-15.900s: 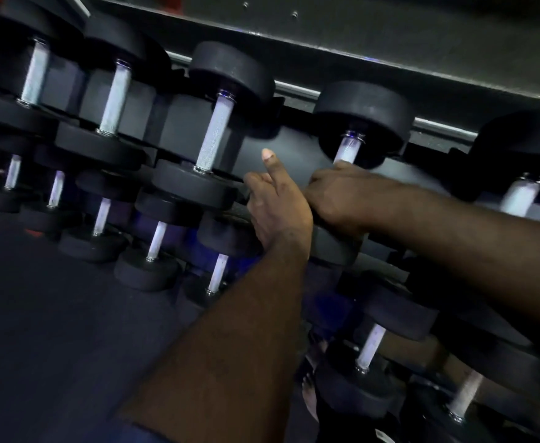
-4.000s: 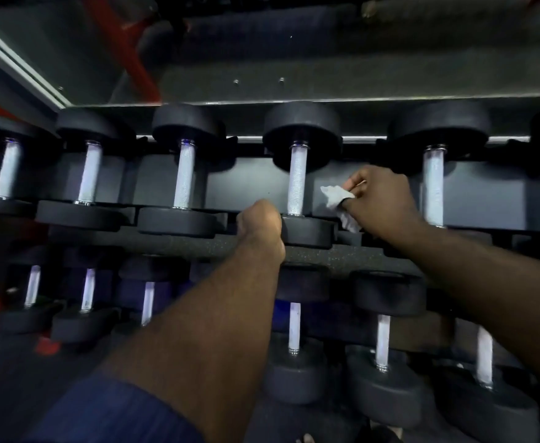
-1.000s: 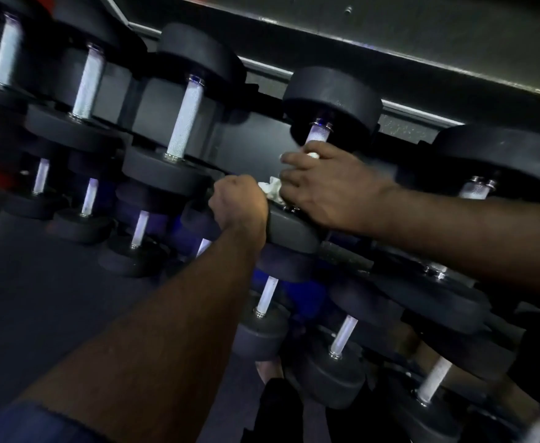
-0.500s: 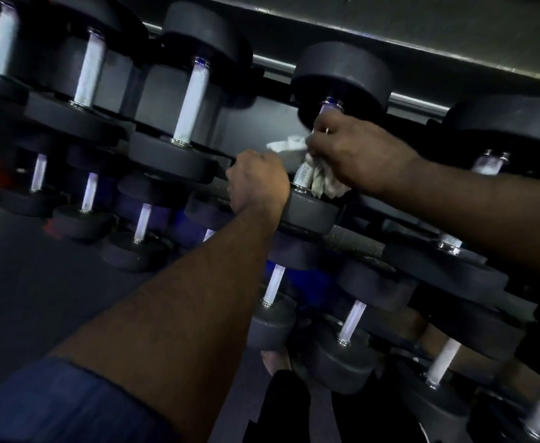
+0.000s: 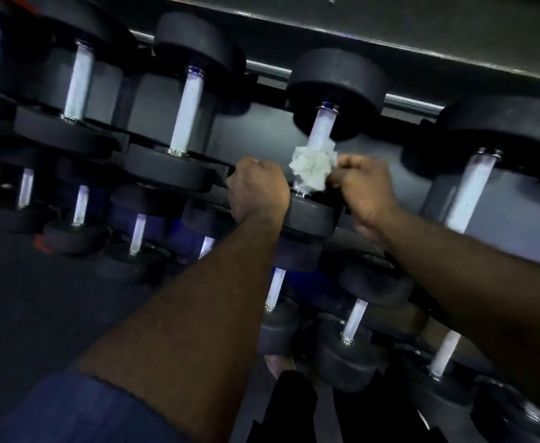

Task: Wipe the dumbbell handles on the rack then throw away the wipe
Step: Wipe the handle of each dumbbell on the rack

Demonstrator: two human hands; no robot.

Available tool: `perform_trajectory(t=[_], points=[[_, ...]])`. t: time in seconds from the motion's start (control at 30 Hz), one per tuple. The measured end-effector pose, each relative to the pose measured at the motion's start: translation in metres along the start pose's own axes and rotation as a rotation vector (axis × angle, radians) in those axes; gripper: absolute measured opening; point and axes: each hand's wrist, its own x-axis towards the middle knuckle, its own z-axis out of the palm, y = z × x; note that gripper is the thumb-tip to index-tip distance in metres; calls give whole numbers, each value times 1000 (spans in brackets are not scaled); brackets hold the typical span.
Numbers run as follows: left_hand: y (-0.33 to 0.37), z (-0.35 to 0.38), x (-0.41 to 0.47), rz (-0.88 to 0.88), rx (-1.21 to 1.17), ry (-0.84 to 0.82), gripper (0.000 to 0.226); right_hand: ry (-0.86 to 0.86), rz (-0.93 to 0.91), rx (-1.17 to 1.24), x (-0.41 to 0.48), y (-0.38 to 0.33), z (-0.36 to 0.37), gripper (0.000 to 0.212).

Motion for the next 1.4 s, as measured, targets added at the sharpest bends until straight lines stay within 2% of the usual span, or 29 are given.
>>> perform_trajectory(t=[0.07,0.2,0.27,0.3,0.37,0.4,0.47,0.57,0.6,0.67,0.7,0.73,0.8,0.87,0.9,0.93,1.0,1.1,1.13,1.2,1.27,1.33,1.4], points=[[-1,0,1,-11,-14,3,36,-128,121,-20,-17,1,3,15],[-1,-1,2,0,-17,-1,35,-205,145,-299,-5,-11,-1,34],[0,-1,2,3,-10,-9,35,-276,191,-450,6,-20,0,36],[0,-1,3,4,-6,-15,35,-298,213,-441,11,-22,3,33],[-1,0,3,15,-4,-13,35,-327,265,-262,16,-28,5,19],[-2,0,4,17,-7,-12,34,-331,281,-163,18,-35,4,25],[-2,0,6,17,-17,-17,33,-244,246,-16,26,-46,5,39],[-1,-1,5,6,-16,-25,33,-6,162,139,26,-36,7,30],[0,-2,4,2,-21,-27,34,38,125,44,21,-23,6,24],[1,-3,3,-4,-32,-32,35,-58,63,-248,4,2,6,21],[1,-3,2,-6,-41,-30,35,-99,56,-338,3,9,5,21],[1,-3,3,-5,-49,-27,35,-70,68,-347,9,6,6,19],[1,-3,3,3,-49,-35,35,156,112,-158,29,-11,6,12],[0,-2,3,3,-49,-35,35,365,187,241,50,-36,12,23],[0,-2,3,-1,-48,-35,35,417,195,431,53,-44,18,25],[0,-3,4,0,-45,-36,35,444,201,508,51,-44,25,24],[1,-3,4,1,-40,-48,36,394,192,464,28,-37,36,23],[2,-3,4,3,-27,-60,36,121,183,515,-1,-31,38,14],[2,-3,5,5,-28,-59,36,94,163,494,0,-34,40,14],[0,-3,5,5,-23,-61,36,218,141,441,13,-43,46,15],[1,-2,4,0,-37,-59,36,337,214,529,31,-56,50,15],[1,-3,3,1,-42,-58,36,323,303,700,36,-67,45,21],[-1,-2,3,1,-54,-54,35,298,331,688,37,-67,34,23]])
